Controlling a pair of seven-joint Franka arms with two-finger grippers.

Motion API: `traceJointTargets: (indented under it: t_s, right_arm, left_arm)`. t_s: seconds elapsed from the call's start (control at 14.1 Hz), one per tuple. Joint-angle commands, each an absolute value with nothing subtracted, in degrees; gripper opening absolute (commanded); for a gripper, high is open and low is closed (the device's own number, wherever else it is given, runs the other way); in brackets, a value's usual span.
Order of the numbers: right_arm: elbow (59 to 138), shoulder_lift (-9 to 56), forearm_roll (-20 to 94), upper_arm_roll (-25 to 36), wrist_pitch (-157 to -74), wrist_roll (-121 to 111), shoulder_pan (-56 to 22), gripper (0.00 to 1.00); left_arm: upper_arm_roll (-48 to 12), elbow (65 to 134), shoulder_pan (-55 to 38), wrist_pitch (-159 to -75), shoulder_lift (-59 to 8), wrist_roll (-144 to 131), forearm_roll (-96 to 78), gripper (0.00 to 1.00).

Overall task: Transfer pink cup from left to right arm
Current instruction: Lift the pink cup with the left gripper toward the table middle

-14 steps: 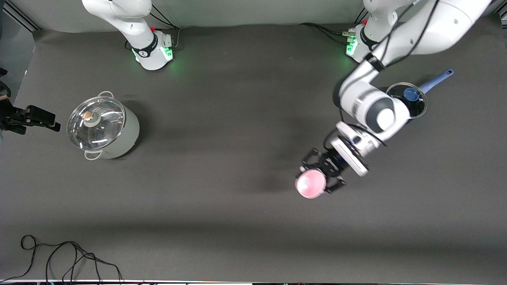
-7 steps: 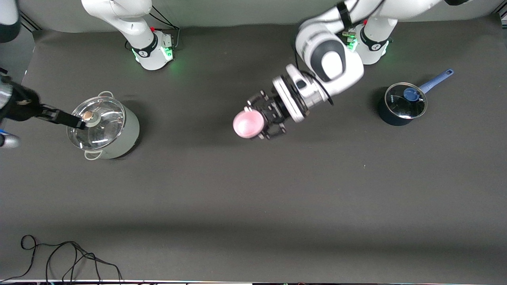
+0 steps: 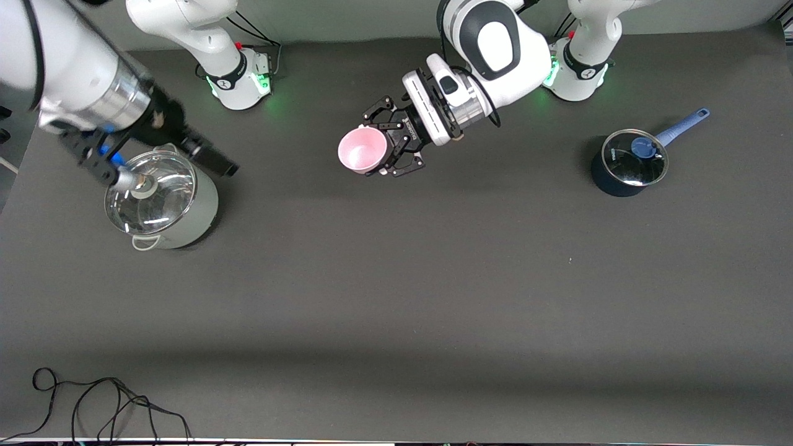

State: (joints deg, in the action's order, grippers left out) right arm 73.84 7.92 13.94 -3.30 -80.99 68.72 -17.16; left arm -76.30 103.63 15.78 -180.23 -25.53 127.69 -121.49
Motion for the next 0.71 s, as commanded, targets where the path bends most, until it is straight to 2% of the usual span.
traceJointTargets:
  t_s: [0.0, 0.07, 0.35, 0.64]
  right_arm:
    - [68.66, 9.05, 19.33, -2.72, -80.33, 77.32, -18.27, 0.99]
    - [67.16, 9.92, 19.25, -2.72, -80.59, 80.39, -20.46, 0.99]
    - [58.03, 16.59, 18.99, -2.81, -81.38, 89.20, -25.91, 0.99]
    - [56.95, 21.00, 15.13, -2.72, -83.15, 89.47, -31.89, 0.99]
  left_arm:
    - [-74.71, 103.36, 15.47, -180.53, -24.26, 127.18, -122.35, 0.33]
    - [-74.53, 103.27, 15.47, -180.53, -24.34, 127.26, -121.91, 0.30]
    - [-74.27, 103.18, 15.47, -180.53, -24.61, 127.44, -121.03, 0.29]
    - [-73.92, 103.18, 15.47, -180.53, -24.52, 127.44, -121.03, 0.29]
